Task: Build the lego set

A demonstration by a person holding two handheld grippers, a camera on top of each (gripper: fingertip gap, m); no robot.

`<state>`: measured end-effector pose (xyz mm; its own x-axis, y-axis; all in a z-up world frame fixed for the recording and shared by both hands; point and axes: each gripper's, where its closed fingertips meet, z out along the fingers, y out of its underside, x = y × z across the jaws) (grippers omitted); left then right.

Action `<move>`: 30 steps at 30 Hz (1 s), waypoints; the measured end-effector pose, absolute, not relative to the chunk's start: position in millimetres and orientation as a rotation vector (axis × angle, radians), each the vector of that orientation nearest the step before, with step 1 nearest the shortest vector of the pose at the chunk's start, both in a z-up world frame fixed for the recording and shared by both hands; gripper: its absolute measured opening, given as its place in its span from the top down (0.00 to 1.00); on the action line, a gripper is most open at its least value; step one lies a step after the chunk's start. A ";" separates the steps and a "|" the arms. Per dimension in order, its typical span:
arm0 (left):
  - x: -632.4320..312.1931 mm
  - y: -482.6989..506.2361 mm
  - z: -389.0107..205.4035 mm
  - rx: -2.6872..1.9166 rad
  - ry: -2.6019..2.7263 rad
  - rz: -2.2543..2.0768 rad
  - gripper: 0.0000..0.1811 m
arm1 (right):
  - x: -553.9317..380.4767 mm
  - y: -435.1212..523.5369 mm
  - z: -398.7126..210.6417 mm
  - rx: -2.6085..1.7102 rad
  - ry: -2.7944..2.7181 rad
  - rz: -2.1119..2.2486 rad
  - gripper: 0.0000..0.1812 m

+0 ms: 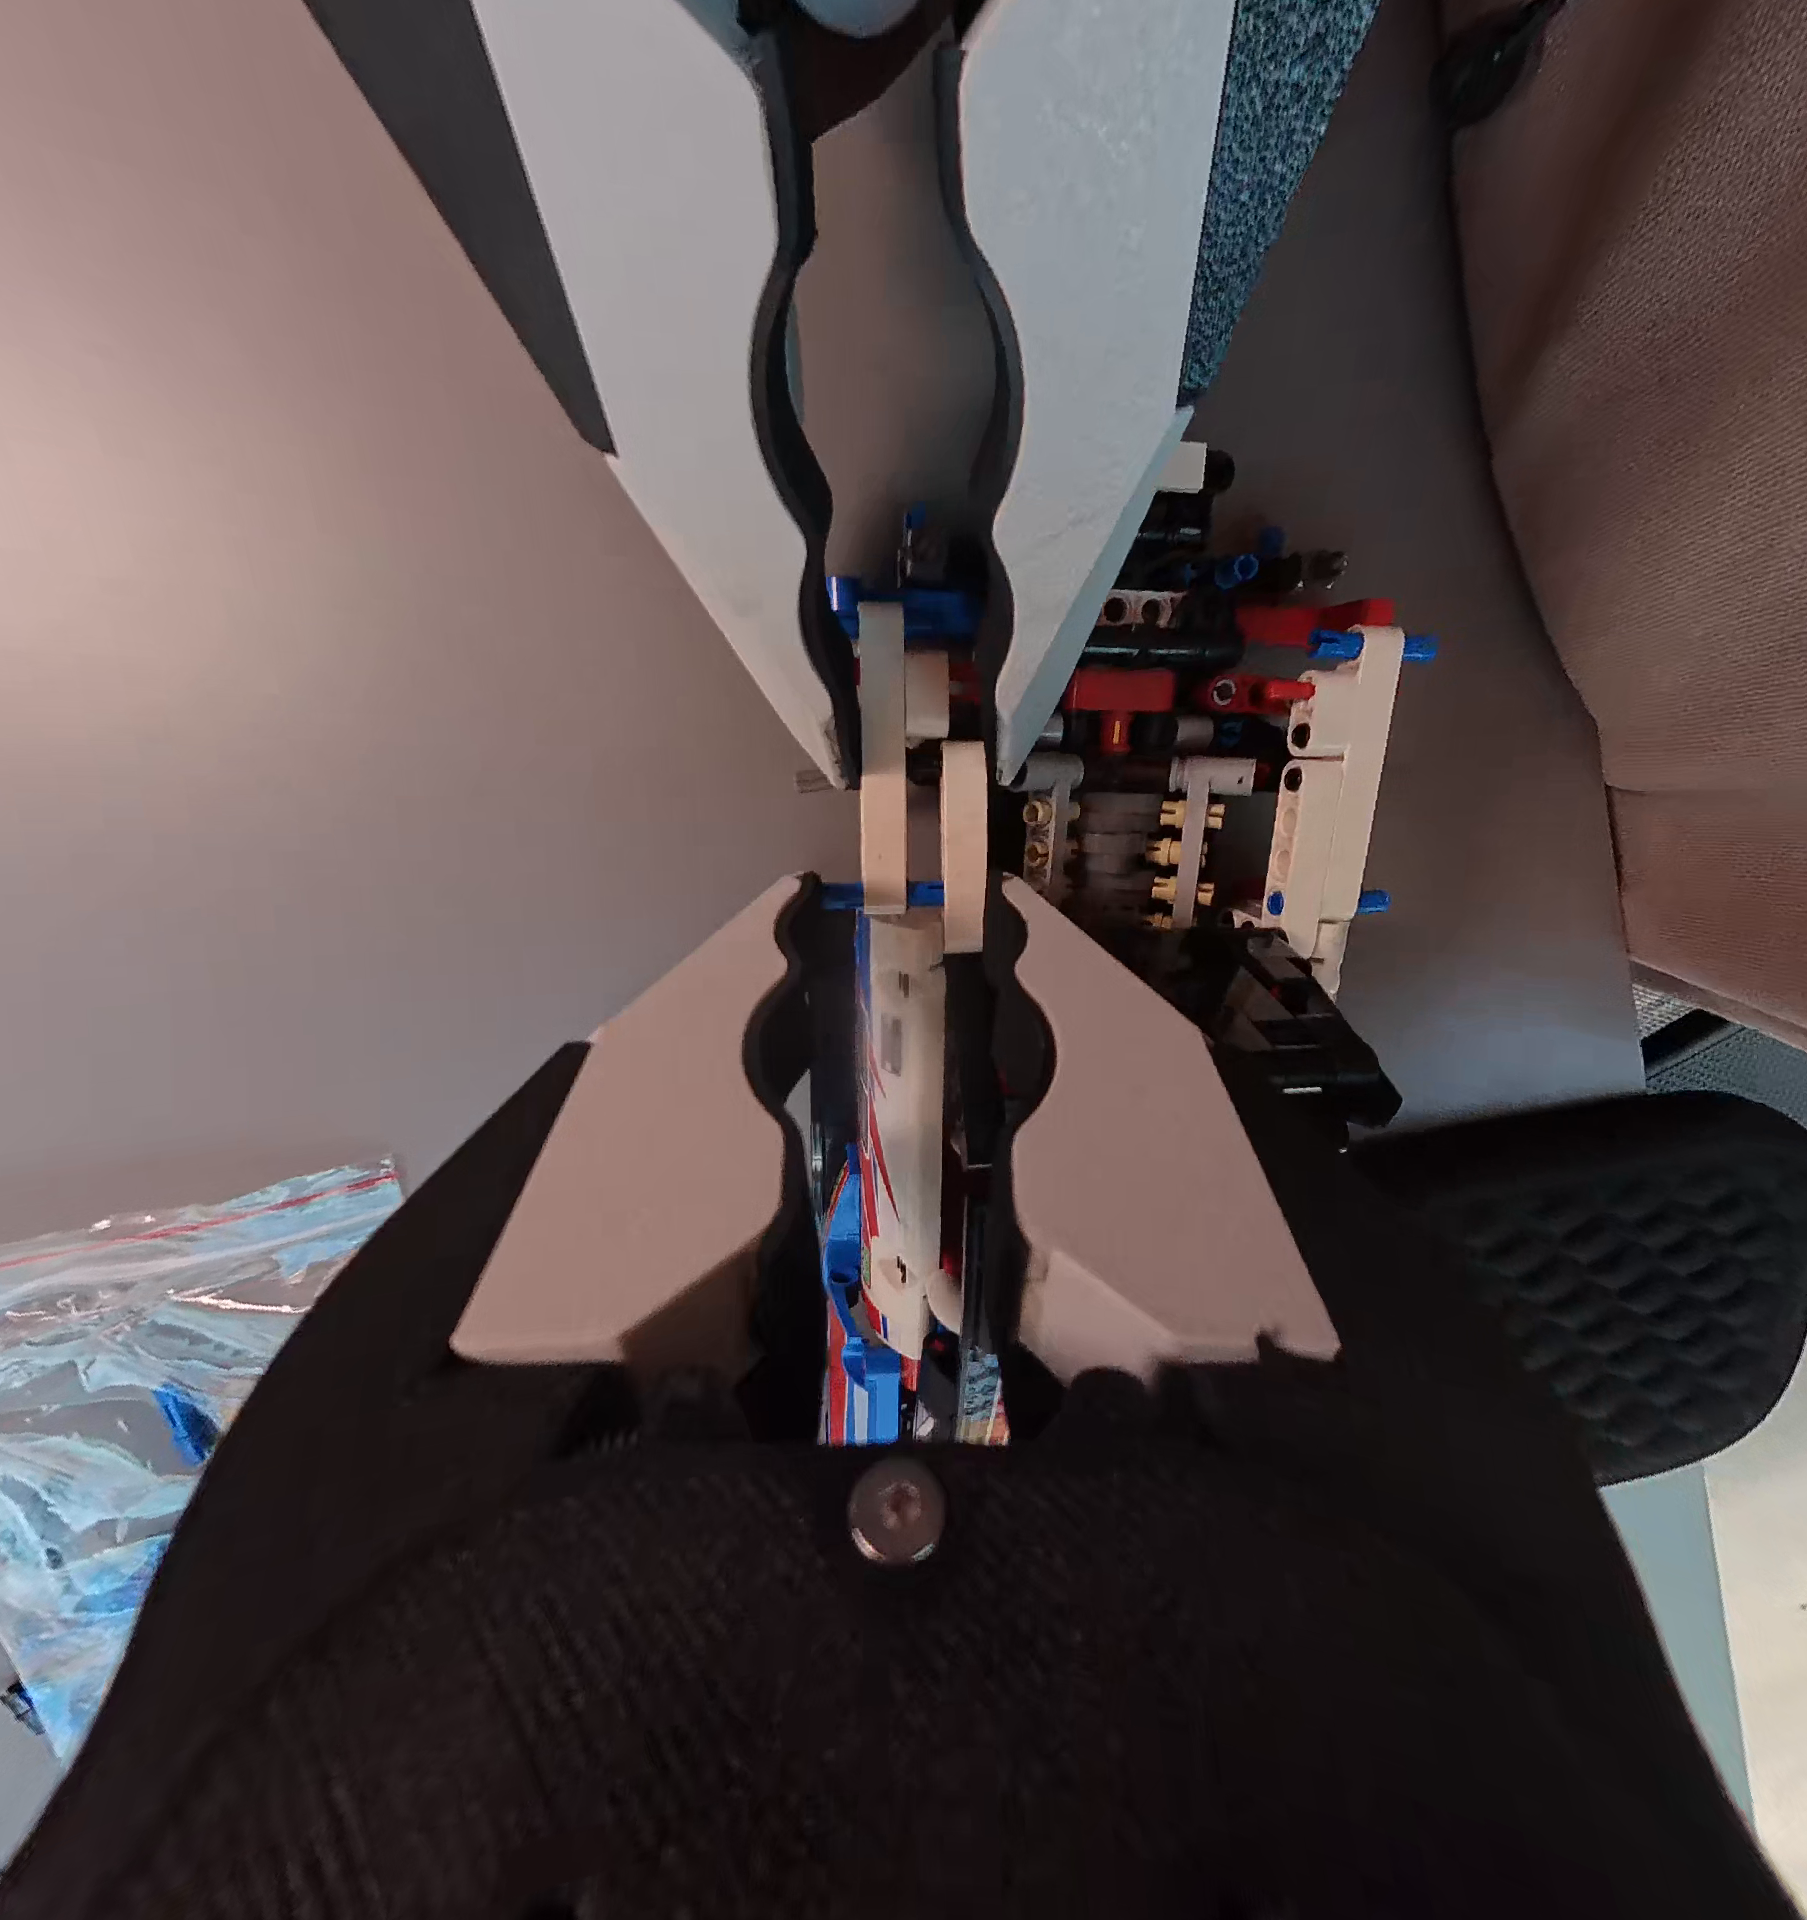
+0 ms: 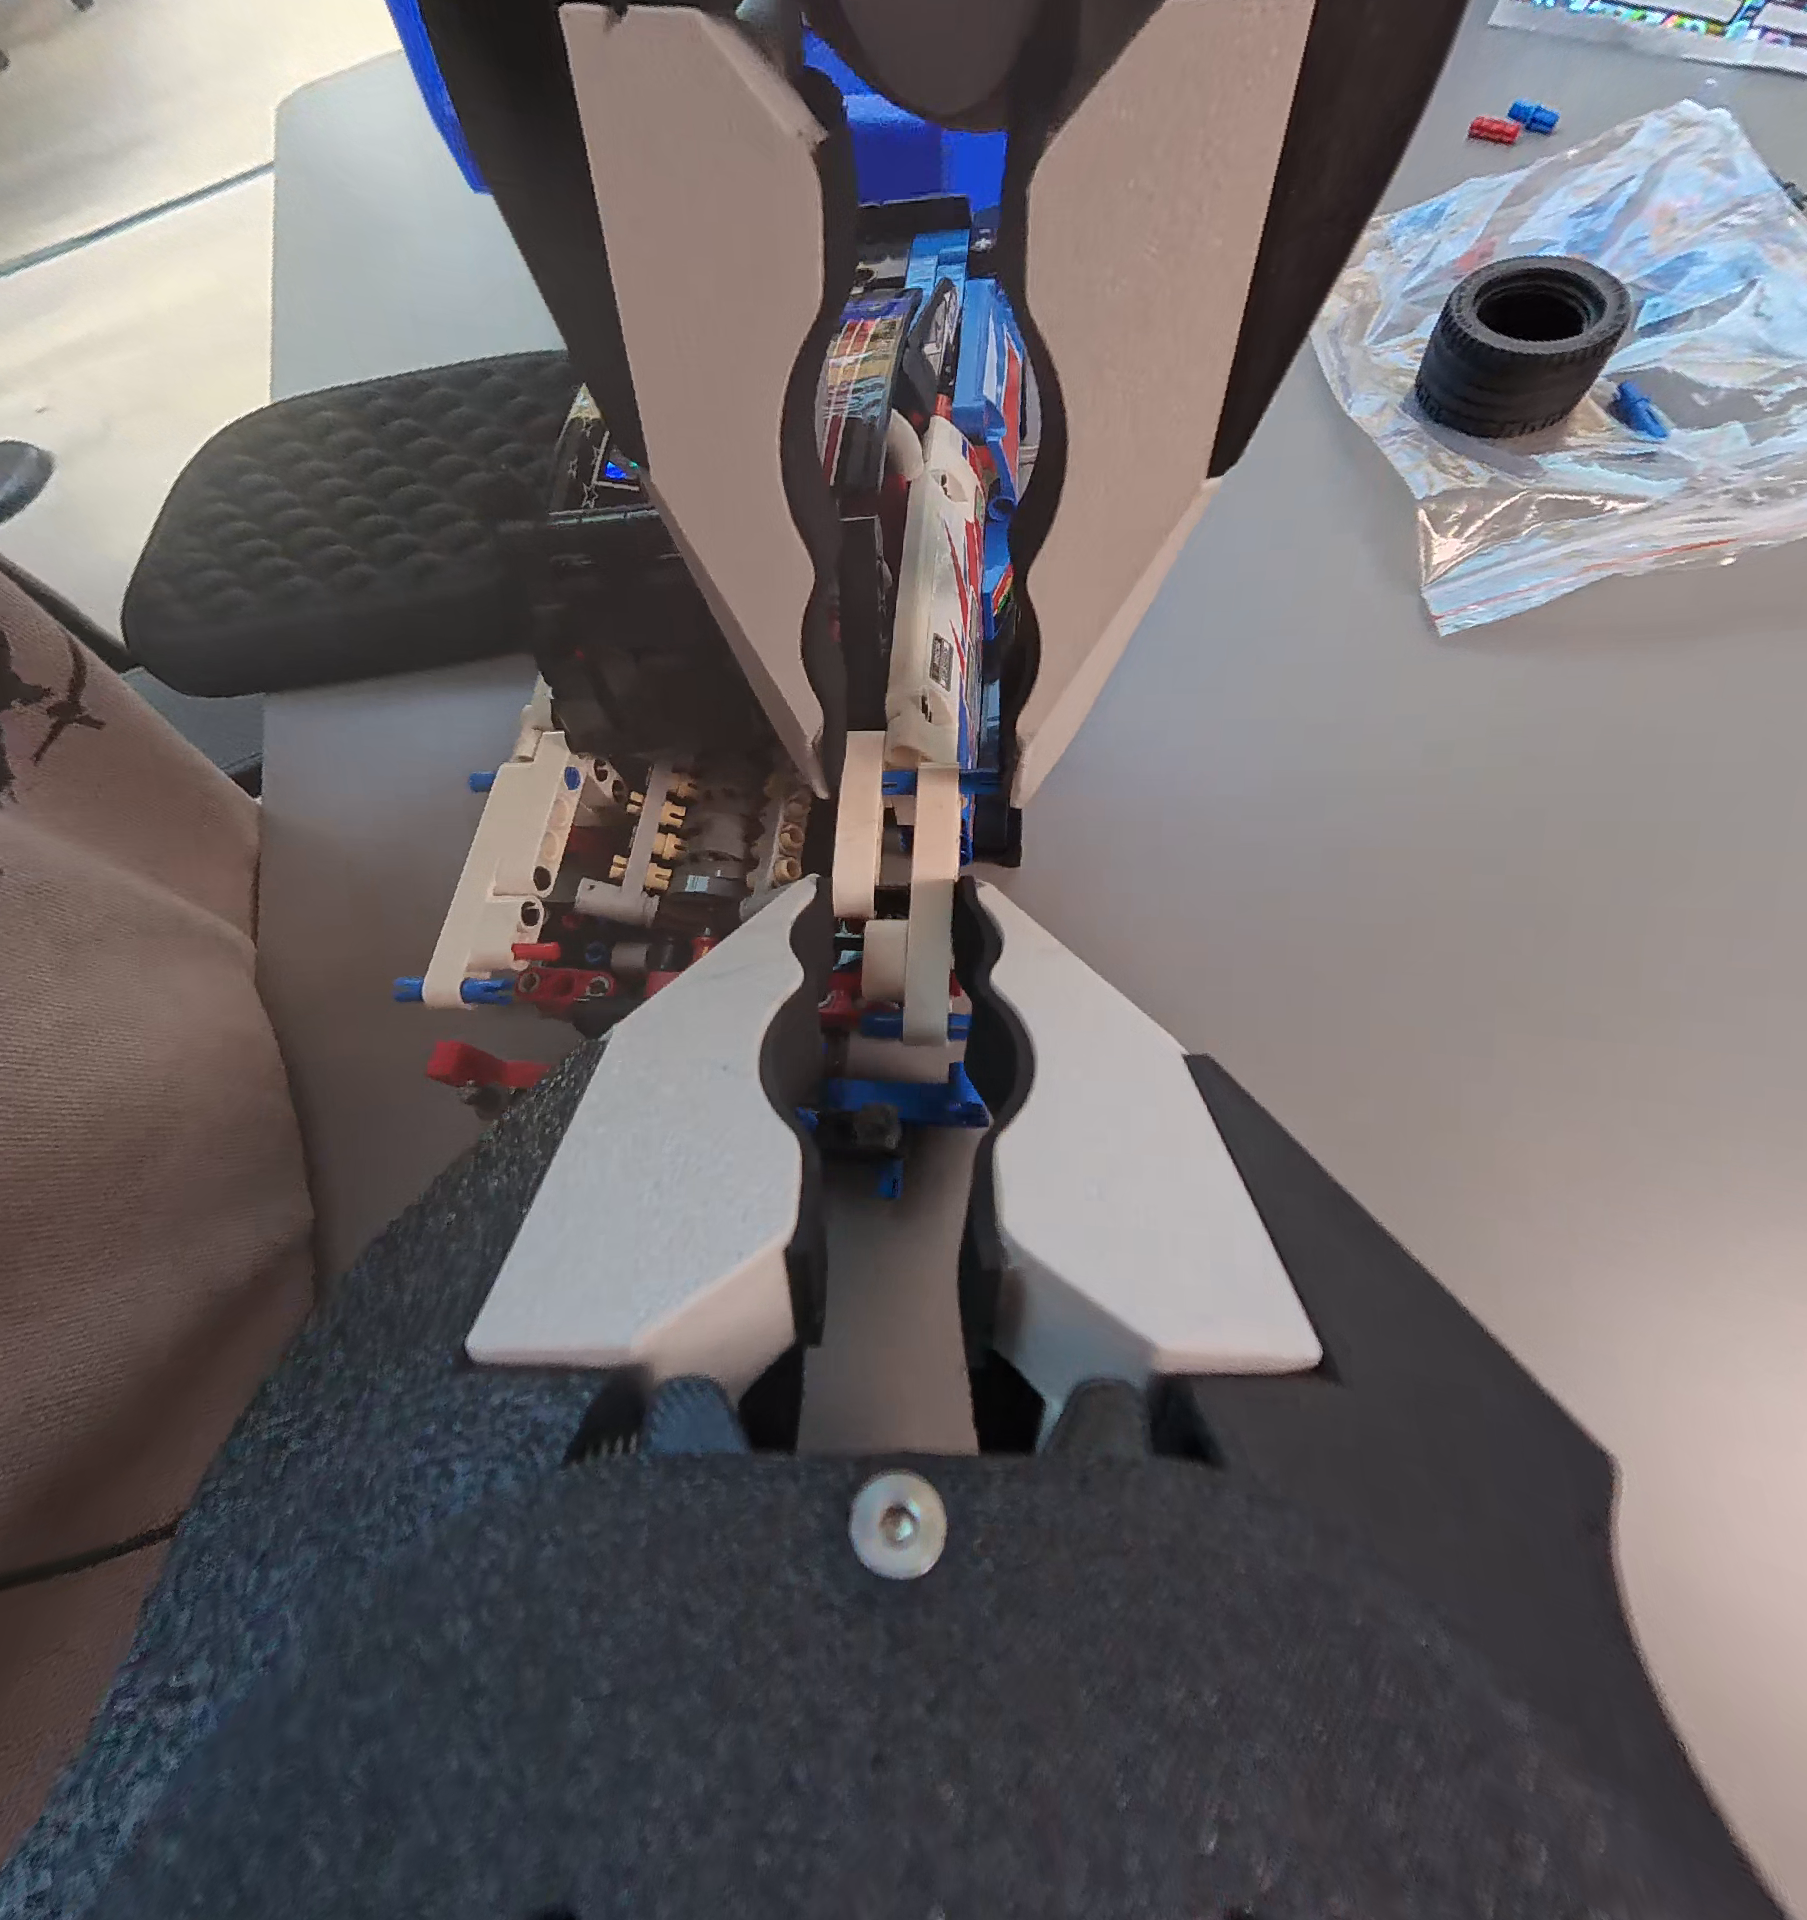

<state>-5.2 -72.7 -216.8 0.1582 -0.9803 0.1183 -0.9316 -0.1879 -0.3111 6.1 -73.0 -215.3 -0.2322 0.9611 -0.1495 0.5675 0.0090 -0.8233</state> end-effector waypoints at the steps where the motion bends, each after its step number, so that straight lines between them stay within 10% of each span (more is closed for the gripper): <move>1: -4.7 -74.2 -216.8 -2.251 1.903 -0.441 0.83 | 6.6 -74.7 -215.4 -1.558 -1.825 1.117 0.88; 30: -0.6 -82.0 -214.2 -2.180 1.751 -0.617 0.84 | 10.5 -84.2 -210.9 -1.599 -1.635 1.414 0.85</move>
<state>-0.6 -82.0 -214.2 0.1756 -0.9724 0.1537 -0.8540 -0.2281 -0.4676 10.5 -84.2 -210.9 -0.2275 0.9168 -0.3282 0.4567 -0.1972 -0.8675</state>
